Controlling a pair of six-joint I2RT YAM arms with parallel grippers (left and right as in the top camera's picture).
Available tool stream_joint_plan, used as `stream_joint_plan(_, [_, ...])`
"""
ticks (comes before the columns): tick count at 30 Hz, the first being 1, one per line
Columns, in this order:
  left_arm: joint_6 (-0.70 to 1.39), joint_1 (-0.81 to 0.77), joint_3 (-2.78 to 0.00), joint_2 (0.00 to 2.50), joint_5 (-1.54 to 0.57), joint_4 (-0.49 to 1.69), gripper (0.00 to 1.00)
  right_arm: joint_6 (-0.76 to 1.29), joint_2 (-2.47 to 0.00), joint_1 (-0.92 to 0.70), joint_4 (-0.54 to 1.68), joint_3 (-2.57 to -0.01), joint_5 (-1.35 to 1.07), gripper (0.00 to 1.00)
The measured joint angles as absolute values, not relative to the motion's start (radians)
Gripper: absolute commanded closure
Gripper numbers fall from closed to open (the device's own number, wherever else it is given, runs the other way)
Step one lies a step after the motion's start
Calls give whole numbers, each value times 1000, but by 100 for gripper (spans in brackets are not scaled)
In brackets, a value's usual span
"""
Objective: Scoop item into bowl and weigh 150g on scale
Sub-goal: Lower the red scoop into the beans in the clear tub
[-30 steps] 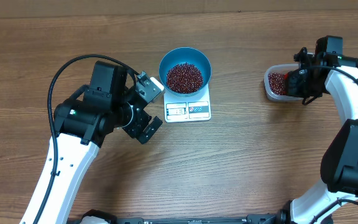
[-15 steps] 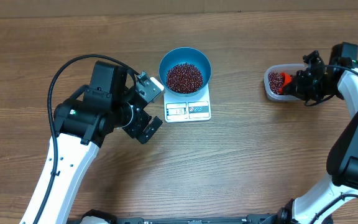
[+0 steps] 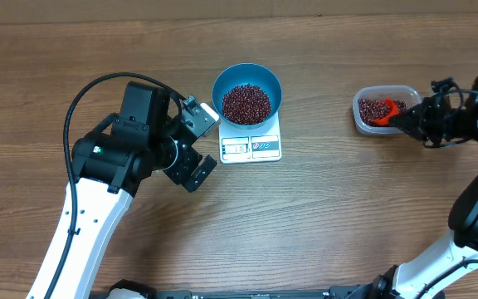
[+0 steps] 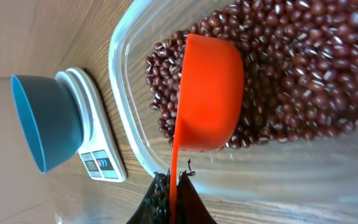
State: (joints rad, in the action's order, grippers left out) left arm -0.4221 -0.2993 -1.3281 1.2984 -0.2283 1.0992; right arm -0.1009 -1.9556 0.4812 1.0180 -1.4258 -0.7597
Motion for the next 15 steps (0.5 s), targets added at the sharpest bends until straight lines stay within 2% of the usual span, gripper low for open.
stream_joint_plan(15, [-422,-299,-1328,1298,-229,1099,1,-155,-1956,556,1078,-1425,-984,96])
